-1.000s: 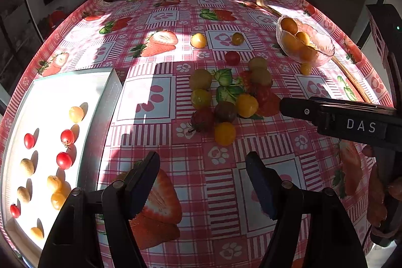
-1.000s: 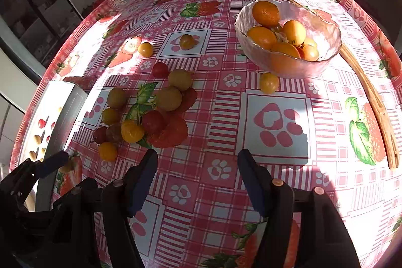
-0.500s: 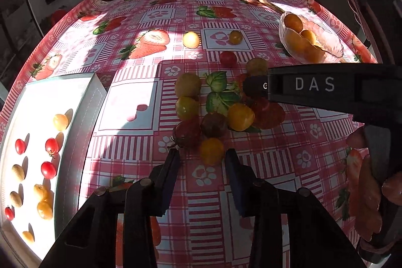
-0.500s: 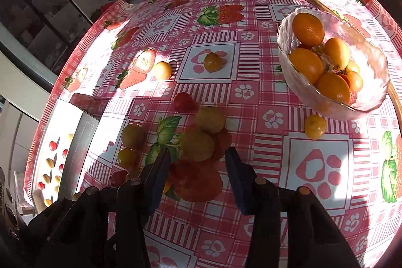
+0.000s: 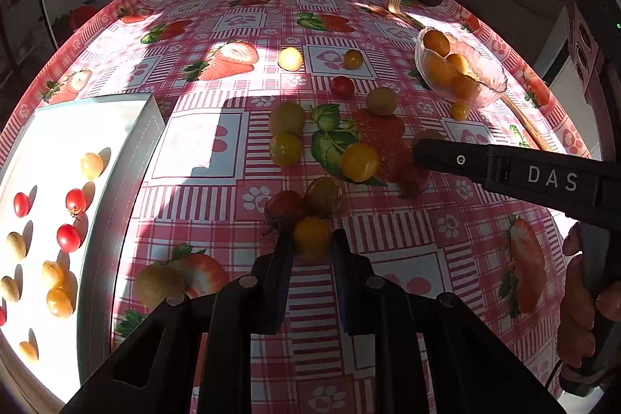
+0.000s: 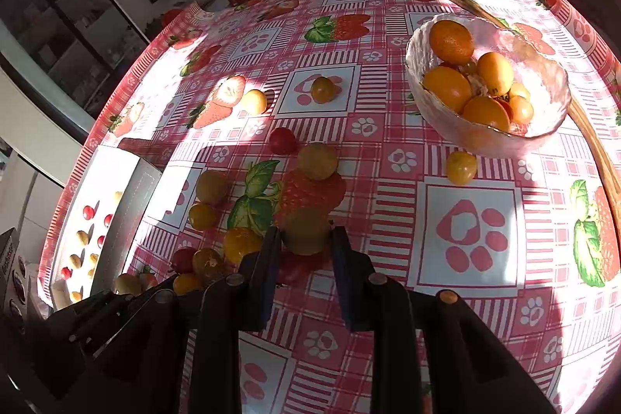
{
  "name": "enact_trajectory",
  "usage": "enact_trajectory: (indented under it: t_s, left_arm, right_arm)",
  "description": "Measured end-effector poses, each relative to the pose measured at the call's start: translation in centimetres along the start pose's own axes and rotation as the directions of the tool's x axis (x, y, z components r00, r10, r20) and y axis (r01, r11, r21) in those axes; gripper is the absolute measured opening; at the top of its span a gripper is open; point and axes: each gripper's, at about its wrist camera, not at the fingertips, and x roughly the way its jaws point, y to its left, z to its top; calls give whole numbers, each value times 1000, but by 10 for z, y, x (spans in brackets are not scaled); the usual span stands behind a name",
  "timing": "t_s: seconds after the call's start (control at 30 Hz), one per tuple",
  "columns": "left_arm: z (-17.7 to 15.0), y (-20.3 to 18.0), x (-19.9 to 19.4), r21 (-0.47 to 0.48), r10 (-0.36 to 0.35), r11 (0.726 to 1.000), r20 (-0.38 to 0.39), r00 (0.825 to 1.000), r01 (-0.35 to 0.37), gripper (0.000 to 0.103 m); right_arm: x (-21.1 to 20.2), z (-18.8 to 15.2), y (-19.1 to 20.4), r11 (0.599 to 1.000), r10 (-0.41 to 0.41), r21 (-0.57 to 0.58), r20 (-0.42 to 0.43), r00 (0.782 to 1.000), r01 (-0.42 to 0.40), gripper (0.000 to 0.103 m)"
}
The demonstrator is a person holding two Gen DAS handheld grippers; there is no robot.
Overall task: Organize fruits
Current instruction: 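Grasp a yellow cherry tomato with the left gripper while the right grasps a brown fruit, then carry both held fruits over the white tray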
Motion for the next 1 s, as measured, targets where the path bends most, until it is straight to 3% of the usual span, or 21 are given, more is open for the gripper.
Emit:
enact_trajectory:
  t_s: [0.43, 1.0]
  left_arm:
    - [-22, 10, -44, -9, -39, 999, 38, 999, 39, 22]
    - [-44, 41, -84, -45, -14, 999, 85, 996, 18, 22]
  right_arm:
    - [-30, -45, 5, 1000, 23, 15, -24, 999, -22, 29]
    - [-54, -69, 33, 1000, 3, -13, -27, 1000, -4, 29]
